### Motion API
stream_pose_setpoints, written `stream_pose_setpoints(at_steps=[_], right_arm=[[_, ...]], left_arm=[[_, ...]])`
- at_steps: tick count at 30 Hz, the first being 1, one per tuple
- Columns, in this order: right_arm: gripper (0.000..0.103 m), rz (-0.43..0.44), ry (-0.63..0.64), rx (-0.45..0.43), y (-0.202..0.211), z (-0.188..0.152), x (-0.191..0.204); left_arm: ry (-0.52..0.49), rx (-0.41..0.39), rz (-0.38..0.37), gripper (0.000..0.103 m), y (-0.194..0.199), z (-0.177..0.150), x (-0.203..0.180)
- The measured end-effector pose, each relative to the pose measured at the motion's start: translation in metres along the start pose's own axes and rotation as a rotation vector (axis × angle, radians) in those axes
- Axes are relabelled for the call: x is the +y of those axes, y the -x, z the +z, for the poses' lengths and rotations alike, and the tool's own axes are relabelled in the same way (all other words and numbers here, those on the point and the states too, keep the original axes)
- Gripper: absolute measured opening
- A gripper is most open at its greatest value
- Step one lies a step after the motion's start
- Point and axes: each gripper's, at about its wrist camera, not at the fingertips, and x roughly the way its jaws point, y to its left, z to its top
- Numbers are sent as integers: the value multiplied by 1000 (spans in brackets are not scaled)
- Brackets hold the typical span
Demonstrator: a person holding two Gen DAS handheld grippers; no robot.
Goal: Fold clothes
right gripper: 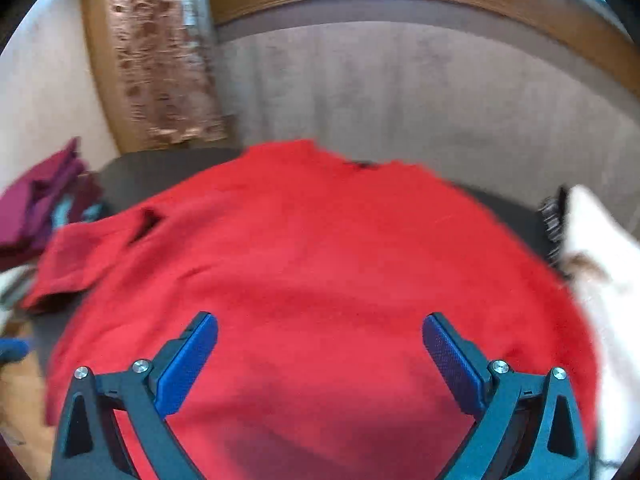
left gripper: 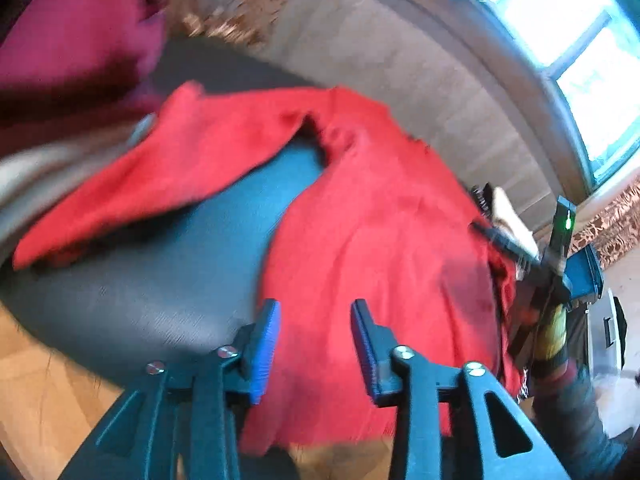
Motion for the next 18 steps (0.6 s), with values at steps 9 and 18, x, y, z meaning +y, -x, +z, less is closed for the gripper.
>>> stream_pose_setpoints(at_steps=[9, 18], right_arm=[[103, 79, -58, 19, 11, -72, -3], [103, 151, -76, -28, 22, -110, -6]], left_arm=[[-186, 72, 154, 39, -72, -25, -23], [-134, 116, 174, 27, -40, -43, -2]])
